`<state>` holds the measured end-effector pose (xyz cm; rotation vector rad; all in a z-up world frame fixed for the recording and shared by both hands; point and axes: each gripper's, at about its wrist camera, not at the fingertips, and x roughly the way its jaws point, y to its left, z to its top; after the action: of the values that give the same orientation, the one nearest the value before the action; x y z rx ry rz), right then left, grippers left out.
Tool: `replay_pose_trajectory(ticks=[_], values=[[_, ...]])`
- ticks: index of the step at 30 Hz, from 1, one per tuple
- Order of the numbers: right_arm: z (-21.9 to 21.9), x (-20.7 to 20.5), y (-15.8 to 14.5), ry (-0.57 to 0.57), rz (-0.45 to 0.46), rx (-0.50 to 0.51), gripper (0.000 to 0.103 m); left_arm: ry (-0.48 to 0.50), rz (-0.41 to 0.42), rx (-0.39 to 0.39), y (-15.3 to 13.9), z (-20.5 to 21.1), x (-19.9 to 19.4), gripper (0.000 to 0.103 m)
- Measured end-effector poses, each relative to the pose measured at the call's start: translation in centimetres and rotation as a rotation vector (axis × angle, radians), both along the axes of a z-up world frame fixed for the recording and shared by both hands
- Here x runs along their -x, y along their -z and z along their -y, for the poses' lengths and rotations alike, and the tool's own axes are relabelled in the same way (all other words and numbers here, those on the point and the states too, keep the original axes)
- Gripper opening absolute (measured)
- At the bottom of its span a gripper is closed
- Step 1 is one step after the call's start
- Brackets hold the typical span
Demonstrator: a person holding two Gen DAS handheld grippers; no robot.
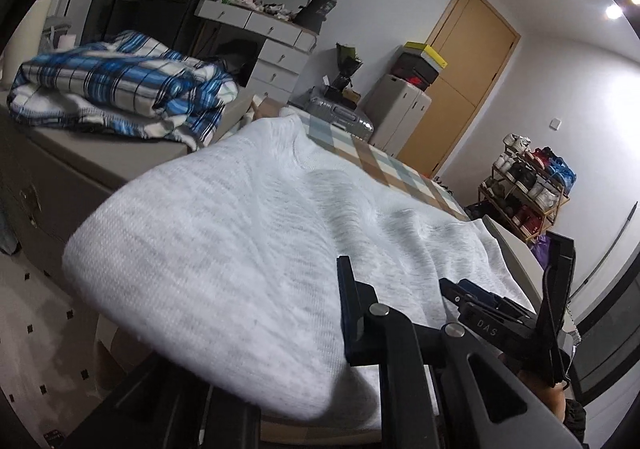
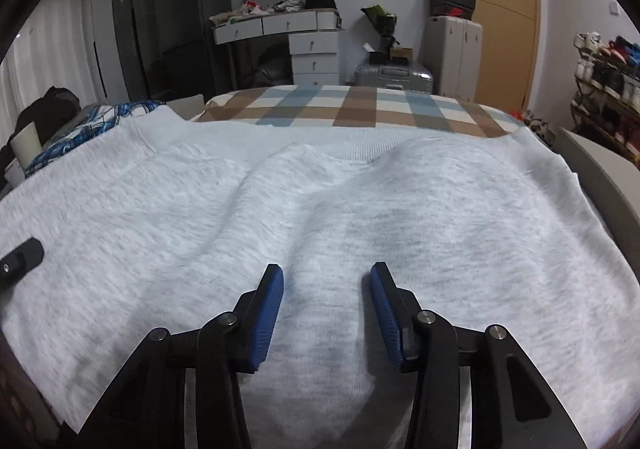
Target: Fold large clothes
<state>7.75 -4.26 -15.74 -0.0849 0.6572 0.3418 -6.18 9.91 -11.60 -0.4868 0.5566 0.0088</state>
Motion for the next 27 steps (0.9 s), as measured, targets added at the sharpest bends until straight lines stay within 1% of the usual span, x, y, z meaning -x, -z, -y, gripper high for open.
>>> replay_pose_trajectory(ticks=[2,4,5,6,8,10,14,16,17,18,20,21,22,23,25,26,27], values=[[0.3,0.0,0.1,-0.004,0.002,-0.022,0.045,0.014,0.026,-0.015,-0.9,0.5,-0.1,0.010],[0.3,0.2,0.1,-0.012,0.017,-0.015,0.046,0.032,0.059,-0.041,-1.8,1.3,-0.3,0.010],[0.4,0.3,0.2,-0.018,0.021,-0.022,0.047,0.042,0.077,-0.052,-2.3,1.7,-0.4,0.010],[0.6,0.5,0.1,-0.031,0.018,-0.043,0.051,0.055,0.100,-0.066,-3.2,2.4,-0.7,0.010],[1.5,0.2,0.1,-0.077,-0.002,-0.125,0.057,0.080,0.131,-0.078,-4.1,3.2,-1.1,0.010],[2.4,-0.3,0.0,-0.107,-0.032,-0.189,0.057,0.122,0.160,-0.115,-5.5,4.9,-2.1,0.010],[3.9,-1.5,0.1,-0.142,-0.098,-0.309,0.057,0.210,0.206,-0.191,-7.3,7.8,-3.1,0.010],[5.1,-2.0,0.0,-0.158,-0.138,-0.394,0.055,0.266,0.227,-0.249,-8.0,9.8,-3.7,0.010],[5.7,-2.2,-0.1,-0.162,-0.158,-0.423,0.049,0.293,0.234,-0.275,-8.2,10.8,-4.1,0.009],[6.6,-2.5,-0.3,-0.173,-0.192,-0.468,0.045,0.325,0.238,-0.300,-8.4,11.9,-4.4,0.009],[8.4,-2.5,-0.5,-0.178,-0.236,-0.528,0.043,0.381,0.243,-0.344,-8.5,13.8,-5.0,0.009],[9.4,-2.3,-0.7,-0.163,-0.245,-0.541,0.043,0.405,0.244,-0.365,-8.5,14.6,-5.1,0.009],[10.5,-1.9,-1.0,-0.144,-0.241,-0.542,0.044,0.434,0.244,-0.395,-8.5,15.7,-5.3,0.009],[11.8,-1.1,-1.4,-0.117,-0.225,-0.533,0.047,0.460,0.243,-0.417,-8.4,16.6,-5.5,0.009],[14.6,0.8,-2.2,-0.077,-0.164,-0.513,0.047,0.511,0.236,-0.450,-8.1,17.9,-5.8,0.009],[16.9,2.2,-2.5,-0.044,-0.115,-0.510,0.049,0.533,0.233,-0.464,-7.8,18.5,-5.9,0.009],[18.7,3.2,-2.6,-0.001,-0.092,-0.500,0.055,0.562,0.227,-0.483,-7.5,19.3,-6.0,0.009]])
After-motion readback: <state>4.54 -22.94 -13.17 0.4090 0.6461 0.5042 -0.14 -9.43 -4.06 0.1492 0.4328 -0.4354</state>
